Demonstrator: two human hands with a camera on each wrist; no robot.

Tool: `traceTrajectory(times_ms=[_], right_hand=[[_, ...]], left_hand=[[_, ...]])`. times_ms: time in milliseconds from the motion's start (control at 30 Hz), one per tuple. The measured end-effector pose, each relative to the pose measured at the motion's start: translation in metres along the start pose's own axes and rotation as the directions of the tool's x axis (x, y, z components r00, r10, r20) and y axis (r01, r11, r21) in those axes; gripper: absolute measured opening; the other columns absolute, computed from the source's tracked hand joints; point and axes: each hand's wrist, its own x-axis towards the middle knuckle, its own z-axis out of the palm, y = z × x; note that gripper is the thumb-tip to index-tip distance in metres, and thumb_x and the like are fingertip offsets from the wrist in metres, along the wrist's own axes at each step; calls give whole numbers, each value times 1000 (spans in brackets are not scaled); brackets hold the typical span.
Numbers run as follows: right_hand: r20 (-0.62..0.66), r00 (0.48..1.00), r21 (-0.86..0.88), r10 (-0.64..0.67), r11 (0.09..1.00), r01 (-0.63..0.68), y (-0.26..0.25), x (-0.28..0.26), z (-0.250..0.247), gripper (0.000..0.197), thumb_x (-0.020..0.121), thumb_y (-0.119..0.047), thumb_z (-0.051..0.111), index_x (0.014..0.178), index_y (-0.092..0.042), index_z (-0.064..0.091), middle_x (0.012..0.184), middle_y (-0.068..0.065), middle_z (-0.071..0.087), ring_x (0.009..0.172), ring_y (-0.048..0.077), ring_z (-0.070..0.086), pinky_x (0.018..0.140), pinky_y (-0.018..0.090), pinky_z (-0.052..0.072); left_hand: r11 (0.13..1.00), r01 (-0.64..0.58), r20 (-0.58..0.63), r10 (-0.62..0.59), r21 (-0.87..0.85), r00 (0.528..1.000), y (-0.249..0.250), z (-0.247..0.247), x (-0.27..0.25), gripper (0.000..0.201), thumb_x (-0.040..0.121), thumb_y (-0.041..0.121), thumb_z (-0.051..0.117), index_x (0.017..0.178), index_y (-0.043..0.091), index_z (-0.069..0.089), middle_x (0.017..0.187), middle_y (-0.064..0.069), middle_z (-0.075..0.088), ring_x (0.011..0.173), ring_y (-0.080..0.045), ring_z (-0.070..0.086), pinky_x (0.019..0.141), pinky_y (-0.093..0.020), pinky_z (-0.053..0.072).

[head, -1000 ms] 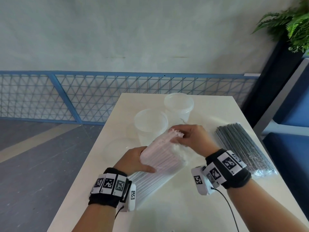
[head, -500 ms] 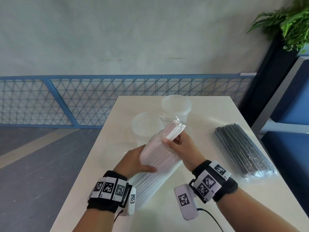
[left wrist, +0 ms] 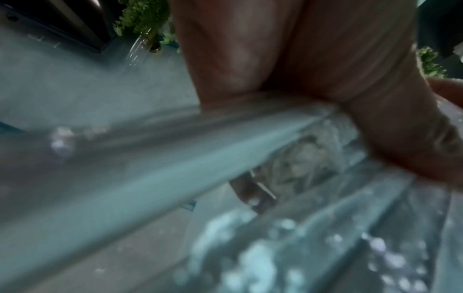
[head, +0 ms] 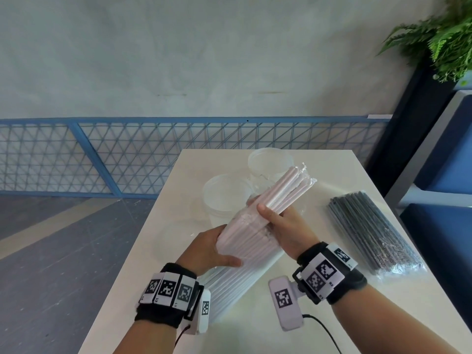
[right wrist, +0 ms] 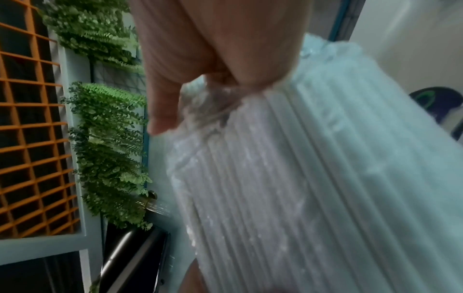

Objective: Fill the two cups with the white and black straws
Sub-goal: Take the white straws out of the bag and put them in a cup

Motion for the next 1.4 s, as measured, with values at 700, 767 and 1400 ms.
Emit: traceTrajectory(times_ms=[700,767,1400], right_hand=[[10,997,186,-71,980,68,-22,-1,-13,28,63,-32,81,82,-15,69,85,3,70,85,17,67,74,28,56],[4,999,171,-53,984,51,-19,-3,-4,16,77,-20,71,85,-9,64,85,5,68,80,18,65,70,26,55],[-187,979,-54,-75,996,66,-36,44,101,4,84,-7,63,81,-5,62,75,8,62,75,22,61,71,32,55]], left_hand=[[997,-9,-58,5,-79,998,3,16,0,65,45,40,88,104,28,64,91,6,70,86,-8,64,78,-27,52],[996,-5,-74,-2,-94,997,3,17,0,60,49,30,90,103,27,64,90,8,70,87,-10,64,78,-28,51],[943,-141,-249,64,-302,966,-38,-43,-34,72,31,59,84,92,28,61,76,29,67,73,11,61,64,-5,45]])
